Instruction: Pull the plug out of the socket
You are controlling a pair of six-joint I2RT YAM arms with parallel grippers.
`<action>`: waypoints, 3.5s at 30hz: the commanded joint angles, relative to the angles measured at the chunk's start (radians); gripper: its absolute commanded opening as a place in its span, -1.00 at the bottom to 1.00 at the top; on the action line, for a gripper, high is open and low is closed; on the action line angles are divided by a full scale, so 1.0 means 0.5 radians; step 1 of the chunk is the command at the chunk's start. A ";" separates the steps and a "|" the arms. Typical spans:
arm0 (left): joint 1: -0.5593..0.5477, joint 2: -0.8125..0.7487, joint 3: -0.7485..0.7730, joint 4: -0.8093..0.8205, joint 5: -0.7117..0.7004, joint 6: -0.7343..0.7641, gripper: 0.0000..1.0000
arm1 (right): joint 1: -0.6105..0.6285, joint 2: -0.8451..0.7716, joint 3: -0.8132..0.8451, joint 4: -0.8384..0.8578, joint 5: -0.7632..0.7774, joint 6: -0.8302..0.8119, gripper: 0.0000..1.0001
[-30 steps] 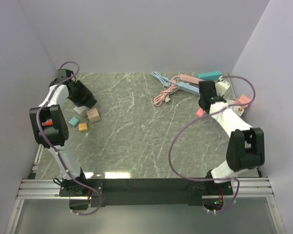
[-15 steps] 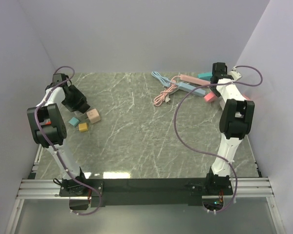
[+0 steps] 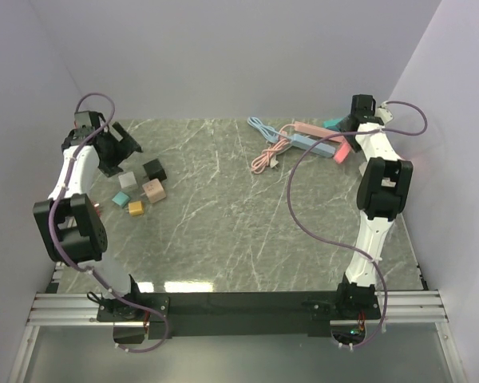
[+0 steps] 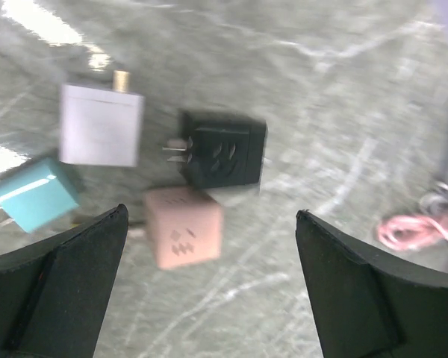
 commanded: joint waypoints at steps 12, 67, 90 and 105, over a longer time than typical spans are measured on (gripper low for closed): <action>-0.229 -0.228 -0.144 0.138 0.242 -0.049 0.99 | -0.037 -0.260 -0.048 0.115 -0.300 -0.093 0.89; -0.683 -0.210 -0.586 0.663 0.819 0.037 0.97 | 0.333 -1.591 -2.129 -0.085 -0.459 -0.376 -1.00; -0.894 -0.189 -0.461 0.476 0.614 0.049 0.96 | 1.353 -1.048 -1.191 0.167 -1.327 -1.066 0.87; -1.548 0.477 0.704 -0.211 -0.290 -0.058 0.99 | 0.970 -1.695 -1.451 0.051 -0.383 -0.474 0.99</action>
